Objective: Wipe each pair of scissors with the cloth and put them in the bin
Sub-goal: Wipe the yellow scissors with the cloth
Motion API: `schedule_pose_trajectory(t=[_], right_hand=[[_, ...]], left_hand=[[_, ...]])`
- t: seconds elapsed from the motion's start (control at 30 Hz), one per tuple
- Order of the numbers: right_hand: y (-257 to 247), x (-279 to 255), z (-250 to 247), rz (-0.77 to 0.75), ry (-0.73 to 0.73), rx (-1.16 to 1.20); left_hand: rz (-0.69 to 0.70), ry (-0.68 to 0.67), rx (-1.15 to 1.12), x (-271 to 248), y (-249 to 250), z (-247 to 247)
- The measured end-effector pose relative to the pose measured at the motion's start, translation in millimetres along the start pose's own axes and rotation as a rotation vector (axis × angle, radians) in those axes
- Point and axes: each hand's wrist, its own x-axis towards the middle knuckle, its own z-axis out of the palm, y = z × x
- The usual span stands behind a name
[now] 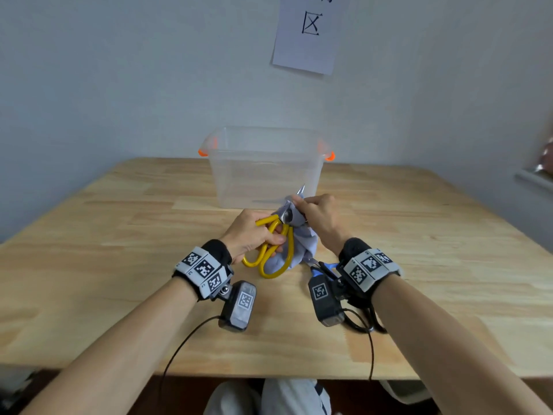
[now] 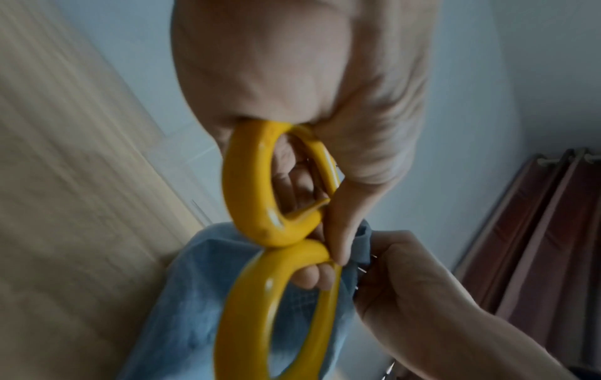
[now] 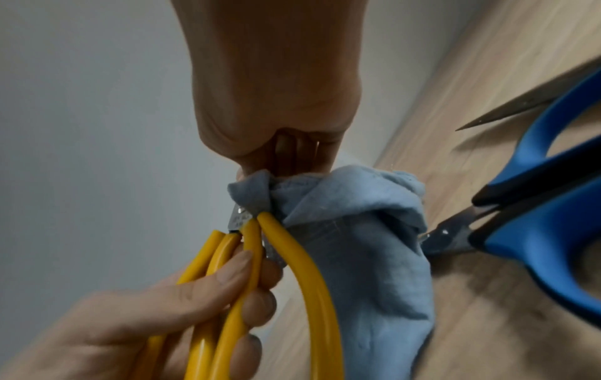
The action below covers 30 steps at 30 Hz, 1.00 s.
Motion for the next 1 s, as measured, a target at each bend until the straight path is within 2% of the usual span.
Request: schedule_pose_trajectory(t=[0.23,0.47,0.63,0.87,1.0], right_hand=[[-6,5,-2,0.031,0.092,0.053],[-11,-8,3,-0.011,-0.066,-0.034],[-16,3,3,0.05,0.057,-0.012],[-19,-13,11,-0.012,-0.031,-0.084],[-21,-7,7,0.01,0.06,-0.076]], left_hand=[[0.017,0.002,-0.012,-3,5,0],[-0.002,0.023,-0.007,-4,6,-7],[0.003,-0.003,-0.004,-11,8,-9],[0.001,0.012,0.018,-20,3,-15],[0.005,0.004,0.016,-25,2,-14]])
